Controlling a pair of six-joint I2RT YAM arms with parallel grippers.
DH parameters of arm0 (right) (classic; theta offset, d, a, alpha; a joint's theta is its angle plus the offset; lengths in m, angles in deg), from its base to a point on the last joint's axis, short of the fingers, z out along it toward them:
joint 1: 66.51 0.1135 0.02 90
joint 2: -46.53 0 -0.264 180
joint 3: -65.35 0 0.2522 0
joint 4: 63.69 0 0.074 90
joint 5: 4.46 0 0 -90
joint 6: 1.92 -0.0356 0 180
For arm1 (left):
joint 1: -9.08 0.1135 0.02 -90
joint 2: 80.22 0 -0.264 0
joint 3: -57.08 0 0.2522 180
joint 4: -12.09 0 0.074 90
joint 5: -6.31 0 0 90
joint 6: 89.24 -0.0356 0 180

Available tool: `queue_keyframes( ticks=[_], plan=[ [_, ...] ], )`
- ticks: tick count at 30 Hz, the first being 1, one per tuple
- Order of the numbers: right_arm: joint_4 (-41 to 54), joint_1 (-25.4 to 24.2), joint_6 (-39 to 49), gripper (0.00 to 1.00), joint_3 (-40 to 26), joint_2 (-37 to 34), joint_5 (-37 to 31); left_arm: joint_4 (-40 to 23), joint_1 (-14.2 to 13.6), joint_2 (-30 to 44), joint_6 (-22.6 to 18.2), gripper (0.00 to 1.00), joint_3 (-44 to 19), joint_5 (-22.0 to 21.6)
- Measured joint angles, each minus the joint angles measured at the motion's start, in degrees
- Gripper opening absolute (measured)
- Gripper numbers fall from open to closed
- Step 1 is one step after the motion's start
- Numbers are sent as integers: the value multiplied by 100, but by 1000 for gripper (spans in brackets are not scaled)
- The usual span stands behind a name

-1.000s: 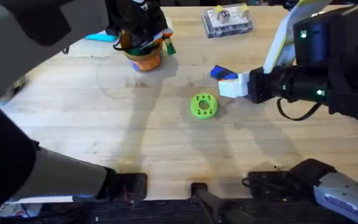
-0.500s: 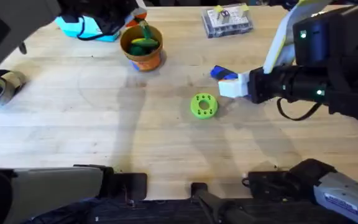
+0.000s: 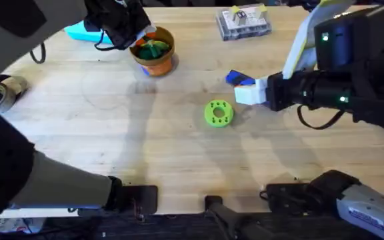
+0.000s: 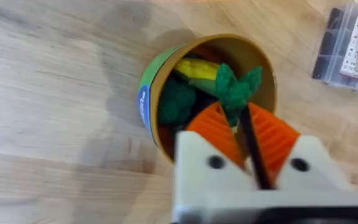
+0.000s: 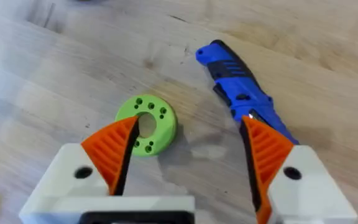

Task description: Pick up the gripper from the table and insert it into the empty holder that is missing its gripper. Then pick up a screw, insert it into the mounting hole, and use the screwdriver to tighten it. Finally, clean up the table by picking up the vegetable and placing it into the bucket.

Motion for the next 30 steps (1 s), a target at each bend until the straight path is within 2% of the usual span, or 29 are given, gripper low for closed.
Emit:
queue_keyframes(
  ticks=[1, 2, 3, 7, 8, 9, 12, 15, 18, 25, 30],
  plan=[
    [0, 0, 0, 958, 0, 0, 0, 5, 0, 20, -1, 18, 0, -7],
    [0, 0, 0, 958, 0, 0, 0, 11, 0, 22, -20, 63, 0, -16],
    [1, 0, 0, 958, 0, 0, 0, 27, 0, 16, -33, 184, 0, -24],
    [13, 0, 0, 958, 0, 0, 4, 42, 0, 10, -32, 816, 0, -34],
    [15, 0, 0, 958, 0, 0, 4, 41, 0, 9, -24, 928, 0, -25],
    [13, 0, 1, 958, 0, 0, 4, 40, 0, 3, -24, 970, 0, -8],
    [110, 0, 1, 958, -11, 0, 43, -26, 0, -78, -131, 986, 0, 68],
    [612, 0, 2, 958, -179, 0, 148, -228, -1, -346, -423, 986, 0, 103],
    [1299, 0, 2, 958, -680, -11, 200, -646, 0, -852, -943, 986, -4, 122],
    [2749, 0, 4, 958, -2241, -19, 262, -2181, -4, -2278, -2322, 988, -32, 124],
    [2864, 0, 2, 958, -2509, 47, 264, -2905, -4, -2900, -2863, 986, -42, 120]
  ],
)
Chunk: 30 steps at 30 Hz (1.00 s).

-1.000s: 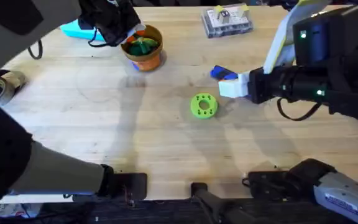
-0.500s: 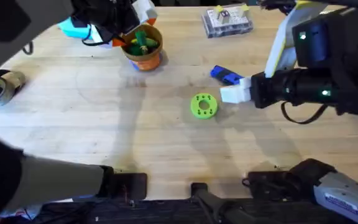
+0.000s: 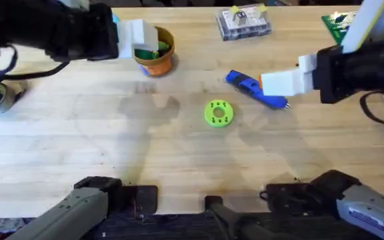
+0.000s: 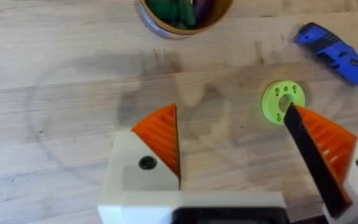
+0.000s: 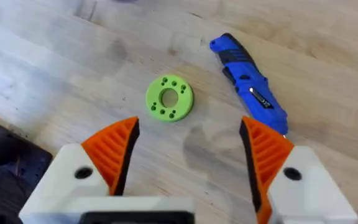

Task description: Pick up the gripper from the table and insert it into the empty holder that is missing its gripper. Then pick up a screw, insert it into the mounting hole, and use the screwdriver to tighten it. Finally, clean up the table by picking up the vegetable and placing it into the bucket.

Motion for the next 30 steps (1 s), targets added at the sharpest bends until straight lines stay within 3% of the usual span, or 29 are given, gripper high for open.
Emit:
queue_keyframes(
  ticks=[4, 30],
  plan=[
    [28, 0, 0, 958, 0, 1, -1, -375, 0, -169, -164, 986, 0, 0],
    [28, 0, 0, 958, 0, 1, -1, -375, 0, -169, -164, 986, 0, 0]
  ],
)
